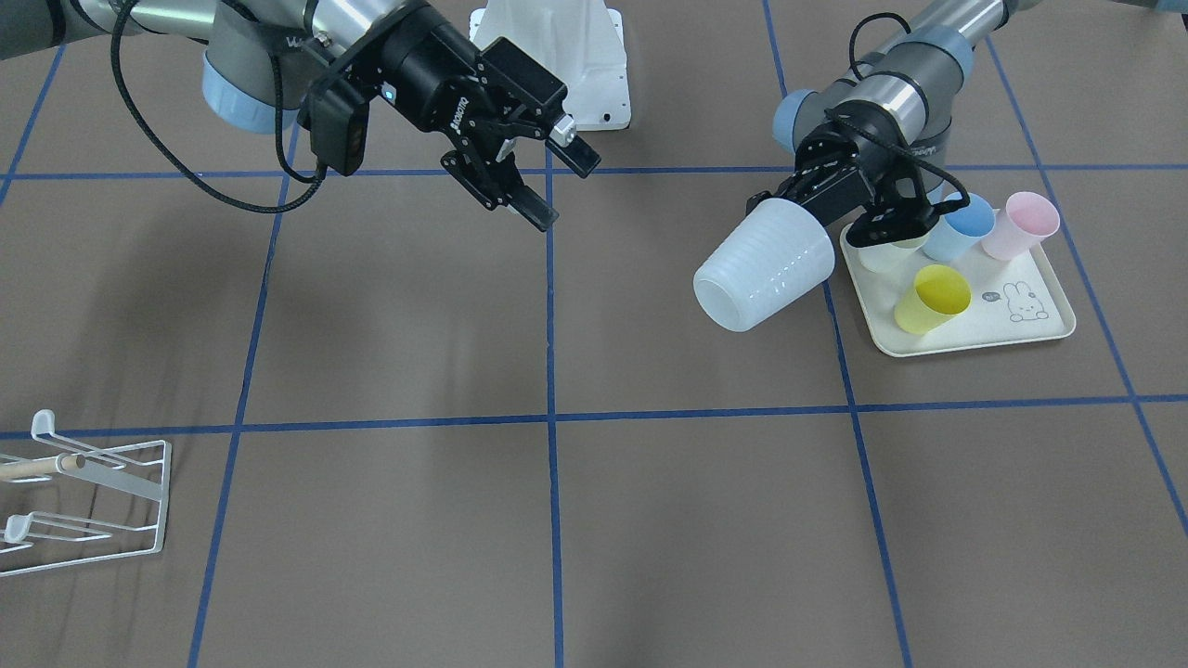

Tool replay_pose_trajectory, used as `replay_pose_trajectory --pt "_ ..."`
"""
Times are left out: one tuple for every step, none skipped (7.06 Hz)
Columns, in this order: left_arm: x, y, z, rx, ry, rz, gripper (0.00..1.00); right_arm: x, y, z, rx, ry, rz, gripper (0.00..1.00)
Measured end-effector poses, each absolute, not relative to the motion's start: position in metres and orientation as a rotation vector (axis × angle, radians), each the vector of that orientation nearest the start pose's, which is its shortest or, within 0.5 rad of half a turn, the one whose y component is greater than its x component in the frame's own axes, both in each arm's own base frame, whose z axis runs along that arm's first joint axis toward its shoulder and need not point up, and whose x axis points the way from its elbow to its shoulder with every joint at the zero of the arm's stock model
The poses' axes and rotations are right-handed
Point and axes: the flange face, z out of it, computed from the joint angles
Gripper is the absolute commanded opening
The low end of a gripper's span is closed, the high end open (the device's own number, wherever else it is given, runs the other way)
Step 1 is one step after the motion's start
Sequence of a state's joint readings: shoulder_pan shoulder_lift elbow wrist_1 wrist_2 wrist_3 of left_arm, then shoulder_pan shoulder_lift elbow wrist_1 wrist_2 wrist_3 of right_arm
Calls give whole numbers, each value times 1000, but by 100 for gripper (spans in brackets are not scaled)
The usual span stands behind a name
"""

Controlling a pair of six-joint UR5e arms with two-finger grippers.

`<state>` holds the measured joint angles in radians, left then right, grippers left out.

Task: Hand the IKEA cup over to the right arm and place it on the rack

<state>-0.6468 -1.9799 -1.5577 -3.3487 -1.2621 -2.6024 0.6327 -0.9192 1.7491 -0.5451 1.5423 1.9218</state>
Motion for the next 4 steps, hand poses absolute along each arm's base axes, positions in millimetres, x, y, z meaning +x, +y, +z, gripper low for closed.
replay_pose_trajectory --pt "352 -459 259 -288 2436 -1198 0 -399 -461 88 299 -1912 708 100" --pt "361 -455 251 -301 2445 -1194 0 -401 -463 88 311 -1917 719 100" --pt "371 -450 244 -316 2449 -1190 0 -403 -466 90 319 -1915 730 100" --pt "379 -444 241 -329 2449 -1185 0 -404 -467 91 324 -1910 737 100"
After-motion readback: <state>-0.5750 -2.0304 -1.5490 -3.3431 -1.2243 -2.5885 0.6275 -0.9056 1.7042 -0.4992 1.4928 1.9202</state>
